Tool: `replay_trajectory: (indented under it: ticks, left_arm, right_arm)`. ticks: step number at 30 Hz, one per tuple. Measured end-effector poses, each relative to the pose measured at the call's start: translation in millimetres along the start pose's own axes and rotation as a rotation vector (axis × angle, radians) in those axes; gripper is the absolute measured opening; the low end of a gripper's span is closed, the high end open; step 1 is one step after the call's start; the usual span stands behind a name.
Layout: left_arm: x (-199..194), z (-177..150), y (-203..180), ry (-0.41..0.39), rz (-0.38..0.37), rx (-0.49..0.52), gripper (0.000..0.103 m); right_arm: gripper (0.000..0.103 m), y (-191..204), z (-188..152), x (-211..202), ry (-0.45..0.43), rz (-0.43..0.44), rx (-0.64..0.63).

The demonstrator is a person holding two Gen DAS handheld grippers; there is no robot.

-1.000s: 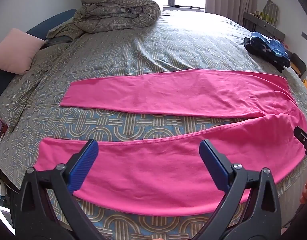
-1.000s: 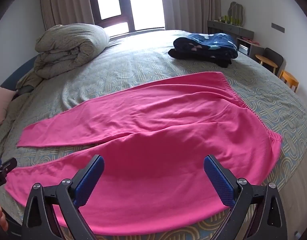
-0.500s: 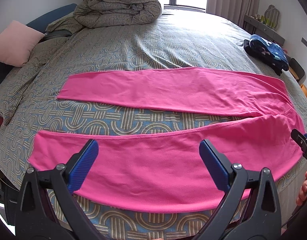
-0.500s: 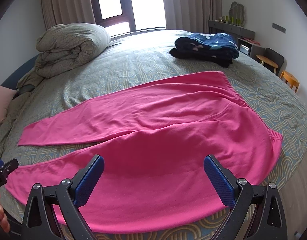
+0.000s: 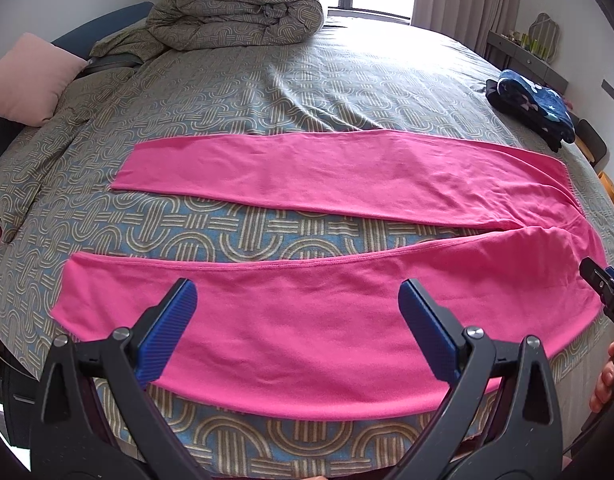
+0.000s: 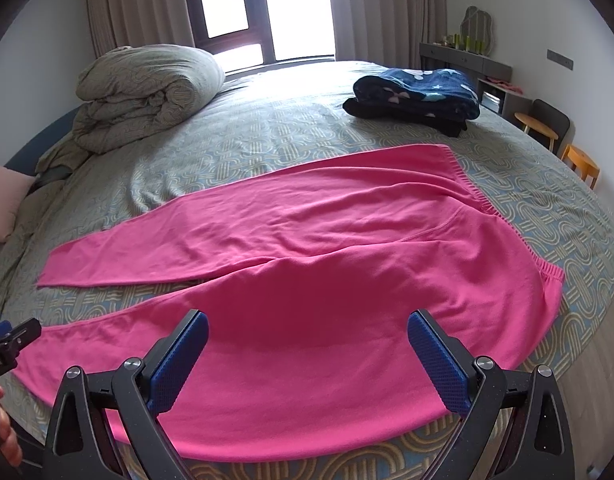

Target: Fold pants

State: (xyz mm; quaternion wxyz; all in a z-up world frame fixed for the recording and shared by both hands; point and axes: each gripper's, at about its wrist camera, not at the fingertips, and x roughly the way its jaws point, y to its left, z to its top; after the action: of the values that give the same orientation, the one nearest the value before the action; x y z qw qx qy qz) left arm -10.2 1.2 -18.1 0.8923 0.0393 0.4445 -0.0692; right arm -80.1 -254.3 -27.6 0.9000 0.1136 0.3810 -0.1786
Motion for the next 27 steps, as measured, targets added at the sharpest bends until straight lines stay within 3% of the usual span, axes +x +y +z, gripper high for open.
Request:
replay_trajectory:
  ticks: [27]
  left_arm:
    - [-4.2, -5.2, 3.4, -0.006, 0.004, 0.003, 0.100]
  right_arm:
    - [0.101, 8.9, -0.5, -5.0, -0.007, 0.017, -0.036]
